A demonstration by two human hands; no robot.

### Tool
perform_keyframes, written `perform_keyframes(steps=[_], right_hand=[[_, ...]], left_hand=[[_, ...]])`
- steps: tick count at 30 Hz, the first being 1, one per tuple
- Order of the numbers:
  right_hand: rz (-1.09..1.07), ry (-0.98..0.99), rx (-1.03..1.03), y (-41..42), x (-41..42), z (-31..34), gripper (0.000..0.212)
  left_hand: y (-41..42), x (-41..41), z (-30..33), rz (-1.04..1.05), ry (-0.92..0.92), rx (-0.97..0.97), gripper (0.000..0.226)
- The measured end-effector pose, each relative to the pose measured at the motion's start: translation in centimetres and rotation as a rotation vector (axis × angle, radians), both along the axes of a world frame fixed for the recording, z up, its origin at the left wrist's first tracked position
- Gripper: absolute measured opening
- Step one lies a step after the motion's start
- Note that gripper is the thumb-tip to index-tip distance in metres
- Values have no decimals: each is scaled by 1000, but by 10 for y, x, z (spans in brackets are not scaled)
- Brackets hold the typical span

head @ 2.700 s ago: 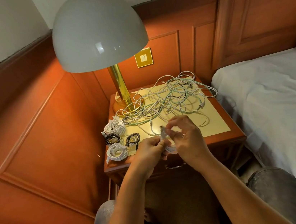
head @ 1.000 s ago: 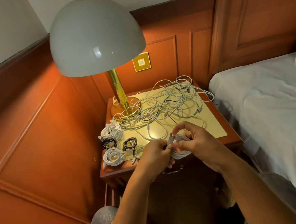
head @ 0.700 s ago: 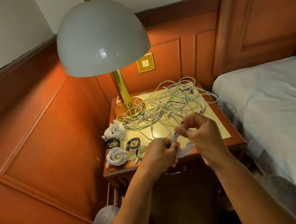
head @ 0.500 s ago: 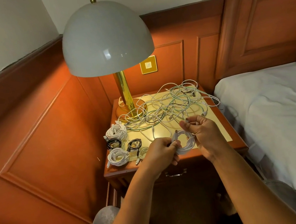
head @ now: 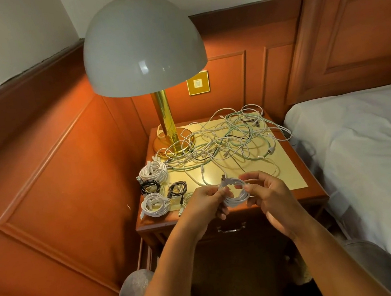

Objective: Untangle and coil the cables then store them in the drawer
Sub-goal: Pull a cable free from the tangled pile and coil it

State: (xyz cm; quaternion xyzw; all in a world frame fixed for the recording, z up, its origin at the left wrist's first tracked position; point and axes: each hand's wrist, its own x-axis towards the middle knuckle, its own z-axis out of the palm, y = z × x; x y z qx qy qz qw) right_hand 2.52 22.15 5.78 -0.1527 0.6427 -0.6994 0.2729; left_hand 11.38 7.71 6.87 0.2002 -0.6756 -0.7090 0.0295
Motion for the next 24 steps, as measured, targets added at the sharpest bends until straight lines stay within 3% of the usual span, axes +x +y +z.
perform_keyframes(steps=[8,12,24], right_hand=[[-80,-109,-13,-11,15,-22,16],[-109,-89,19,-19,24,-32,14],[-9,-14,211,-63,39,-62,15]], left_hand=[[-6,8,-26,102,-21,-59,26],[-7,16,-36,168,37,73,19],[-27,42,-78,488,-20,-30,16]])
